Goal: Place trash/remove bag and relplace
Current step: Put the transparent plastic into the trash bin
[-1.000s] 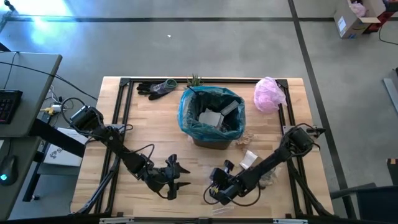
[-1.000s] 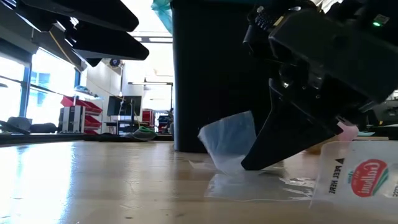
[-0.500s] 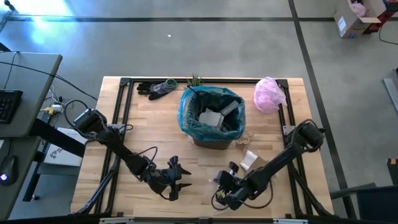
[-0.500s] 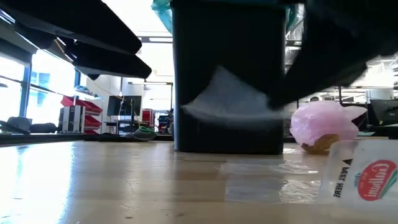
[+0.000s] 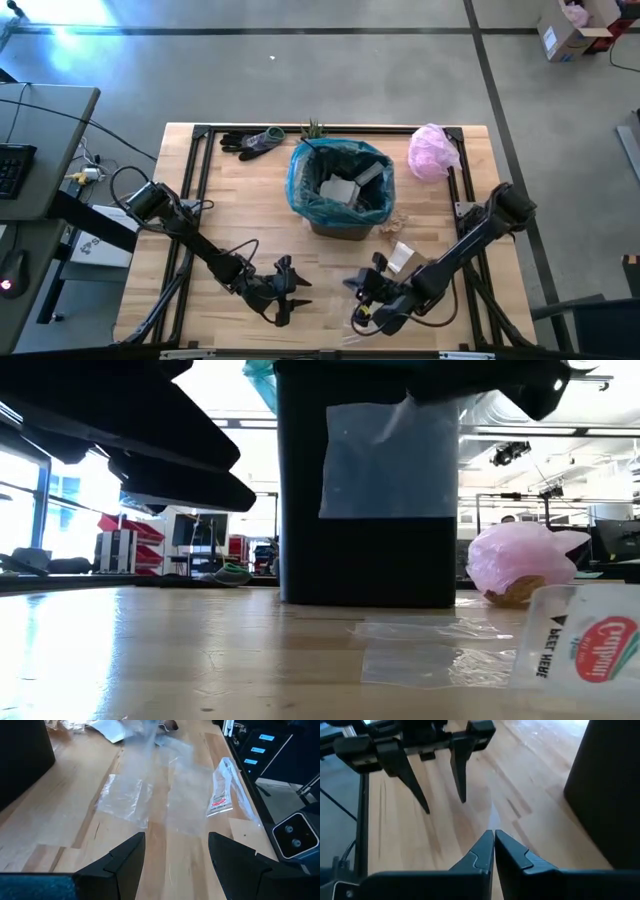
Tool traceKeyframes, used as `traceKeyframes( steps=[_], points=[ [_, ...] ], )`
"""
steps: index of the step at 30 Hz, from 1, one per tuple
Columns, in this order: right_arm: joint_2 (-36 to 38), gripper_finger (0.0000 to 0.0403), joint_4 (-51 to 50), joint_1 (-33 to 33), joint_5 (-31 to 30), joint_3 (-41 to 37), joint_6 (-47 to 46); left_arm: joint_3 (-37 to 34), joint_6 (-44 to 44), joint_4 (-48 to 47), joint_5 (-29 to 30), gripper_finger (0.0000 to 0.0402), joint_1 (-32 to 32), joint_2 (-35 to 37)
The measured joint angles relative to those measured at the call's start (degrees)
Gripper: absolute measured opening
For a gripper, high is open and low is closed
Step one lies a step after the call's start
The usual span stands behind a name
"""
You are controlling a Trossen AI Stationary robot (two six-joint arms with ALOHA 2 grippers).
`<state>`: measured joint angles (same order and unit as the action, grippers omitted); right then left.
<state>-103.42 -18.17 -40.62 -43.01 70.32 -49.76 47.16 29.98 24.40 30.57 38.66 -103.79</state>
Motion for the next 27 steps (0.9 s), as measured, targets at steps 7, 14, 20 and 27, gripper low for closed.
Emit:
traceKeyframes(
  steps=[7,14,20,27],
  points=[
    [2.9,0.0000,0.9,0.0,-2.2,0.0,3.1,0.0,-0.1,0.5,0.0,0.0202,0.0,0.0],
    [6.7,0.0000,4.9,0.2,-5.5,0.0,9.8,0.0,-0.2,1.2,0.2,0.0202,0.0,0.0],
    [11.2,0.0000,8.4,1.6,-8.4,0.1,18.4,0.0,-0.2,1.3,0.2,0.0202,0.0,0.0],
    [16.9,0.0000,15.6,4.9,-9.6,0.1,32.2,0.0,-0.2,2.0,0.6,0.0202,0.0,0.0]
  ],
)
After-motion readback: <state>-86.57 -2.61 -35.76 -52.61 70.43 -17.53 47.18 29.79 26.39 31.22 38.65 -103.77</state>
